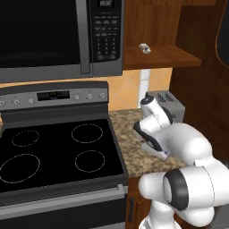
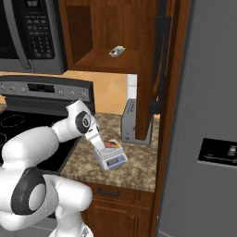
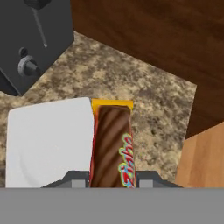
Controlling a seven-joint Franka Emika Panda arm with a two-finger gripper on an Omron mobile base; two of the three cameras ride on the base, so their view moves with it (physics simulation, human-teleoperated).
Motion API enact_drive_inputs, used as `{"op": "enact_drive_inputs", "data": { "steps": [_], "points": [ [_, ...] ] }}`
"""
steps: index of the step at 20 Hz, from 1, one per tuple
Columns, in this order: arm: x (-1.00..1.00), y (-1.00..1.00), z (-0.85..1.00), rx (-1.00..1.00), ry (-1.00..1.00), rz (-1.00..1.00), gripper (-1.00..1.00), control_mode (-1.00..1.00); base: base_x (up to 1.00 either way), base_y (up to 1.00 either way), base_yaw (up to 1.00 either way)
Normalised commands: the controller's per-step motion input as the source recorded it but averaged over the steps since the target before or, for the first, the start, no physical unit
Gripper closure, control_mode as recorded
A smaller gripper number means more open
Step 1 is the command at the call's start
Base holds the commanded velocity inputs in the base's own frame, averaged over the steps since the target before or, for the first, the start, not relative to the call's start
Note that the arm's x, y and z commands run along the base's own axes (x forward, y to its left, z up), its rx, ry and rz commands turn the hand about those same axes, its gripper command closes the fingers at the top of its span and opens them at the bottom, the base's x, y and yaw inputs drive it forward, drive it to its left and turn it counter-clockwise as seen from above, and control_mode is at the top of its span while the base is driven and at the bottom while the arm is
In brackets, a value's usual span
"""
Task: Pick the bar and place it on the digital scale for weighing, and close the cabinet.
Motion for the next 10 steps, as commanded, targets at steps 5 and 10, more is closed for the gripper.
{"op": "enact_drive_inputs", "data": {
  "steps": [5, 10],
  "points": [
    [0.29, 0.0, -0.25, 0.0, 0.01, 0.04, 1.0, -1.0, 0.0, 0.0, 0.0],
    [0.32, 0.0, -0.28, 0.0, 0.06, 0.03, 1.0, -1.0, 0.0, 0.0, 0.0]
  ]
}}
